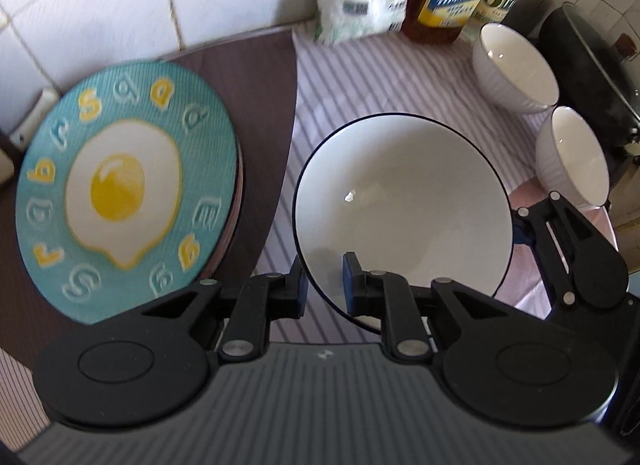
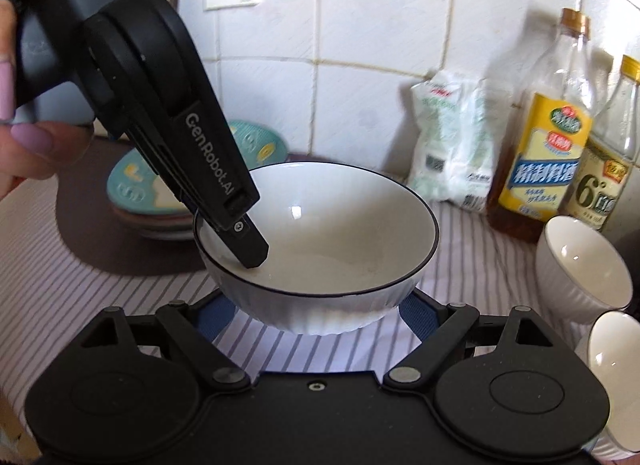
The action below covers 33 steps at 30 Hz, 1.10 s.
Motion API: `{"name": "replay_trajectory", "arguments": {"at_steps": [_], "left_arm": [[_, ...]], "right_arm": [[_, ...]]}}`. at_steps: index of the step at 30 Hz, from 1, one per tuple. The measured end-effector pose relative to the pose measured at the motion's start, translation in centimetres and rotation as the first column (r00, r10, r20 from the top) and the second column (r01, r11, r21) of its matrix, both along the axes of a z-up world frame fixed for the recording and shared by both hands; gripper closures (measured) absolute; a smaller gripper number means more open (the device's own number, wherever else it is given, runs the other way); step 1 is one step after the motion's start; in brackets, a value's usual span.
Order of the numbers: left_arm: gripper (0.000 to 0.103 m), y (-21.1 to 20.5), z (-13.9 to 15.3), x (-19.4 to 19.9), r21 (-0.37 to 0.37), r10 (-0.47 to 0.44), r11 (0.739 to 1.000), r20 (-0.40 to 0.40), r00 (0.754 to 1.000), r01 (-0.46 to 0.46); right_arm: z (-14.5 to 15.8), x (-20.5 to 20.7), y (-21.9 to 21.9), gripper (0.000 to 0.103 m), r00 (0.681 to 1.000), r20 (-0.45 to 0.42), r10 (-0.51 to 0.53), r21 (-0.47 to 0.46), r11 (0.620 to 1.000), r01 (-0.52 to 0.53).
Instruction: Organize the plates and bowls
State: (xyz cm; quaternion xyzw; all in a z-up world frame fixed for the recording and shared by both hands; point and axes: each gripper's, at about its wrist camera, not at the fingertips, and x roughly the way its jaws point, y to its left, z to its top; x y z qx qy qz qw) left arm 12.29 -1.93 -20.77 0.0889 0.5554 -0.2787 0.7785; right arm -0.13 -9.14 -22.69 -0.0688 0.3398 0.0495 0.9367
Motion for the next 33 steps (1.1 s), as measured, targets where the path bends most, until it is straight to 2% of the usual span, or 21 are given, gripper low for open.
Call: {"name": "replay_trajectory", "arguments": {"at_steps": [10, 21, 23, 25, 29, 33], "left_arm": [[0.087, 0.4, -1.0, -0.5, 0.036, 0.022, 0.999, -0.005, 1.0, -0.022], [0.084, 0.4, -2.2, -0.6, 0.043, 0.038, 0.998, -0.025, 0.999, -0.036], [0.08, 0.3, -2.1, -0.6, 0.047, 0.045, 0.998, -0.028, 0.999, -0.043], [0.062, 0.3, -2.2, -0.6, 0.046, 0.05, 0.998, -0.035, 0.998, -0.049], [0.06, 0.8, -1.9, -0.8, 0.045, 0.07, 0.997, -0.062, 0.996, -0.067], [0.053, 1.8, -0.6, -1.7, 0.044, 0.088, 0.995, -0.057, 0.995, -0.085]], "right_arm": [[-1.6, 0.0, 0.3, 0.012, 0.998, -0.023, 0.052, -0.013, 0.999, -0.052], [-2.6, -0.2, 0.7, 0.012, 0.998, -0.031, 0.061, -0.009, 0.998, -0.061], [-2.5, 0.1, 0.9, 0.012, 0.998, -0.045, 0.052, -0.01, 0.999, -0.053], [-2.4, 0.3, 1.0, 0.011, 0.997, -0.057, 0.045, -0.017, 0.999, -0.046], [-2.3, 0.1, 1.2, 0.008, 0.997, -0.074, -0.01, -0.032, 0.999, 0.008], [-1.7, -1.2, 1.0, 0.008, 0.996, -0.069, -0.06, -0.016, 0.998, 0.059]]}}
